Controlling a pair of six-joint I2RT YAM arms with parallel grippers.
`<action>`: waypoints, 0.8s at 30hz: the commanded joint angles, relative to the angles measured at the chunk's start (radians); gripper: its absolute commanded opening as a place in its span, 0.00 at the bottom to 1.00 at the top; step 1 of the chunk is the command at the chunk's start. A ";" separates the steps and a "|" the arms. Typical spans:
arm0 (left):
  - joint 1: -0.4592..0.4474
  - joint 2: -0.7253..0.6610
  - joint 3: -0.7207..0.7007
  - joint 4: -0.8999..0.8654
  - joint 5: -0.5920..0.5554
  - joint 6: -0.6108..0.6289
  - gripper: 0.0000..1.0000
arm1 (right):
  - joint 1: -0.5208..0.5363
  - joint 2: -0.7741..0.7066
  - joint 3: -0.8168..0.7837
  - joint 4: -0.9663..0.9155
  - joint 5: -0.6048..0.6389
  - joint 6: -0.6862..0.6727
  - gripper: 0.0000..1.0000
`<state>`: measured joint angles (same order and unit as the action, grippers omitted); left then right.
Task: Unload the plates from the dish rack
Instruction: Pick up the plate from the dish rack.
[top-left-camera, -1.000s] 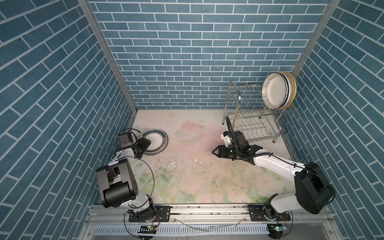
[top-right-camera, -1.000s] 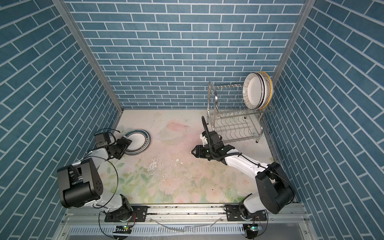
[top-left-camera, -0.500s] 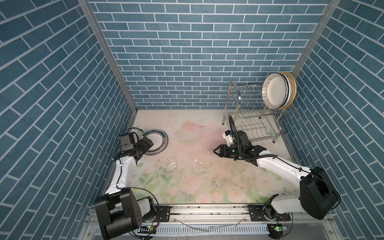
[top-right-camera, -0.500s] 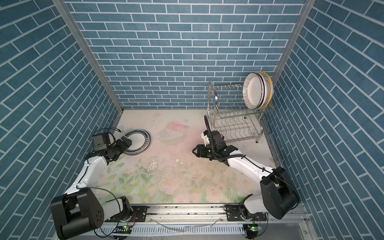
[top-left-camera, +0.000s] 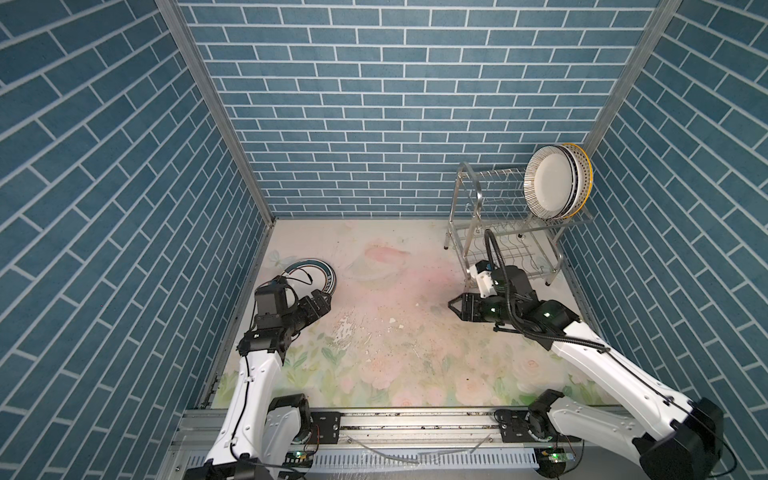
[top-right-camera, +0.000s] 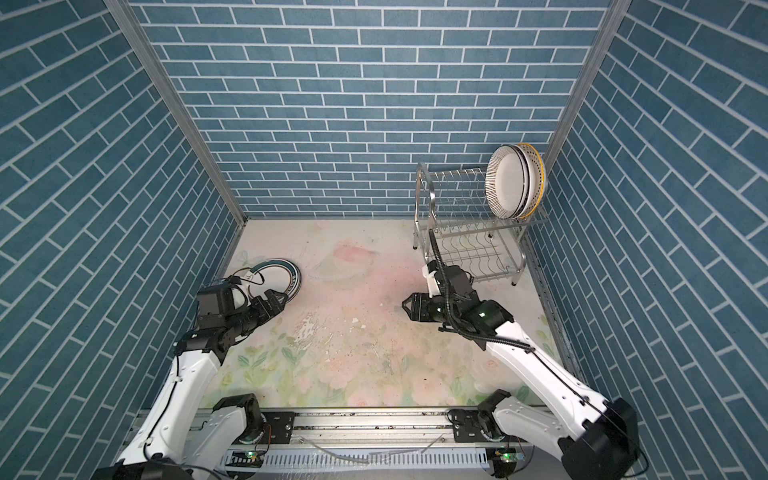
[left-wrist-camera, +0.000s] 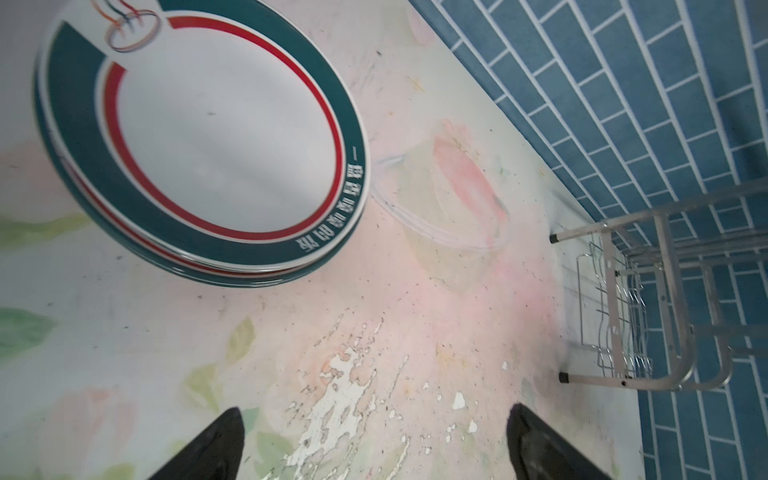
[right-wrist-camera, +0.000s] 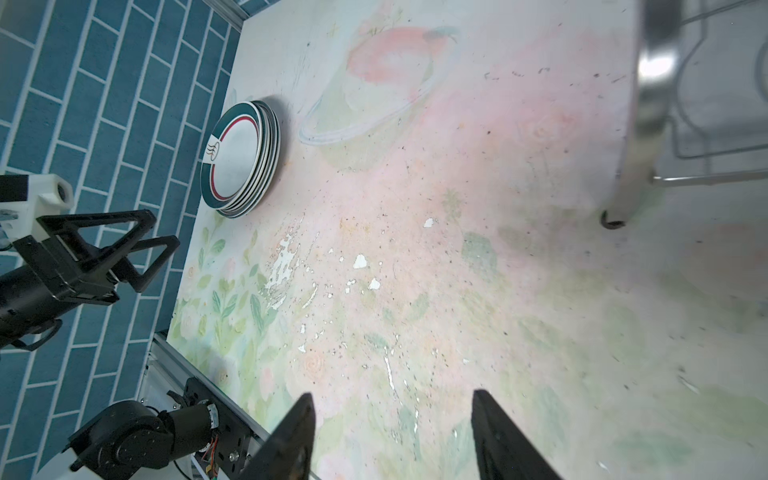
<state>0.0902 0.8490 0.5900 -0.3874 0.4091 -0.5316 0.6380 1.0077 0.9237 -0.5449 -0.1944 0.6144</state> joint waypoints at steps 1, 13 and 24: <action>-0.057 -0.029 -0.009 0.006 -0.002 -0.011 0.99 | -0.007 -0.078 0.137 -0.202 0.143 -0.063 0.87; -0.465 -0.047 0.098 -0.016 -0.200 -0.052 0.99 | -0.050 -0.047 0.584 -0.494 0.435 -0.163 0.99; -0.845 0.182 0.274 0.041 -0.368 -0.039 0.99 | -0.127 0.203 1.022 -0.614 0.792 -0.204 0.99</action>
<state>-0.7033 0.9928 0.8165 -0.3641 0.1059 -0.5858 0.5266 1.1629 1.8893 -1.0889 0.4454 0.4538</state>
